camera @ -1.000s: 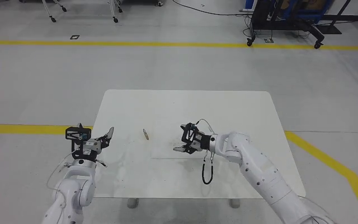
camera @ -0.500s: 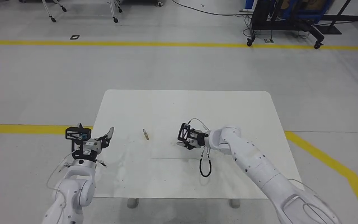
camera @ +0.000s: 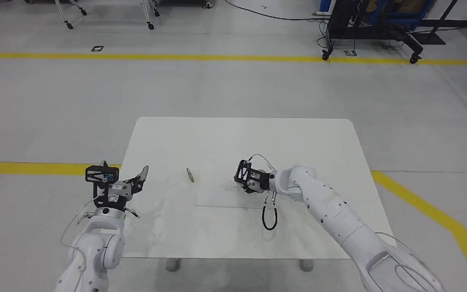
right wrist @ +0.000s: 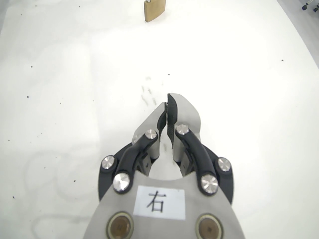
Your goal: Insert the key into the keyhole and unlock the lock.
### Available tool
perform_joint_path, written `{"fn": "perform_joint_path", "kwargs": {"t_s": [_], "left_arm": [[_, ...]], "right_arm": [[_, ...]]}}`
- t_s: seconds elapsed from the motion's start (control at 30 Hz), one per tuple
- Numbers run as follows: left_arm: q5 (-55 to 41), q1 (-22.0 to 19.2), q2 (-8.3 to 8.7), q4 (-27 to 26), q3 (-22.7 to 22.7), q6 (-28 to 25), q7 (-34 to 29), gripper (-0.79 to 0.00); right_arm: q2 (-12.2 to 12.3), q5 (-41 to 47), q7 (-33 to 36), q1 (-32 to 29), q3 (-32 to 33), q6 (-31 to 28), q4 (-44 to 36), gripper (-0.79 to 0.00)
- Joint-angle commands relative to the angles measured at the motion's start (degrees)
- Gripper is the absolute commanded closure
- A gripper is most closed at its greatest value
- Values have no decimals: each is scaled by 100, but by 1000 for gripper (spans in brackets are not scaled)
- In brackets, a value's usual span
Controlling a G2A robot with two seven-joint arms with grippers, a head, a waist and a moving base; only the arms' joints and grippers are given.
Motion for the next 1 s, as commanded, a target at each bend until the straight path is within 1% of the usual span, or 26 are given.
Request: {"fn": "perform_joint_path", "kwargs": {"t_s": [0.0, 0.1, 0.23, 0.33, 0.4, 0.53, 0.6, 0.63, 0.97], "left_arm": [[0, 0, 0, 0, 0, 0, 0, -785], [0, 0, 0, 0, 0, 0, 0, -785], [0, 0, 0, 0, 0, 0, 0, -785], [0, 0, 0, 0, 0, 0, 0, -785], [0, 0, 0, 0, 0, 0, 0, -785], [0, 0, 0, 0, 0, 0, 0, -785], [0, 0, 0, 0, 0, 0, 0, -785], [0, 0, 0, 0, 0, 0, 0, -785], [0, 0, 0, 0, 0, 0, 0, -785]], "right_arm": [[50, 17, -139, -89, 130, 15, -78, 0], [139, 125, -467, -282, 375, -38, -263, 0], [269, 489, -937, -635, 815, -103, -521, 0], [359, 971, -1162, -951, 1167, -265, -743, 0], [414, 1481, -1277, -1192, 1432, -399, -856, 0], [511, 2658, -1104, -1647, 1915, -566, -1058, 0], [561, 3333, -811, -1822, 2121, -670, -1121, 0], [580, 3516, -715, -1876, 2189, -705, -1177, 0], [580, 3516, -715, -1876, 2189, -705, -1177, 0]]}}
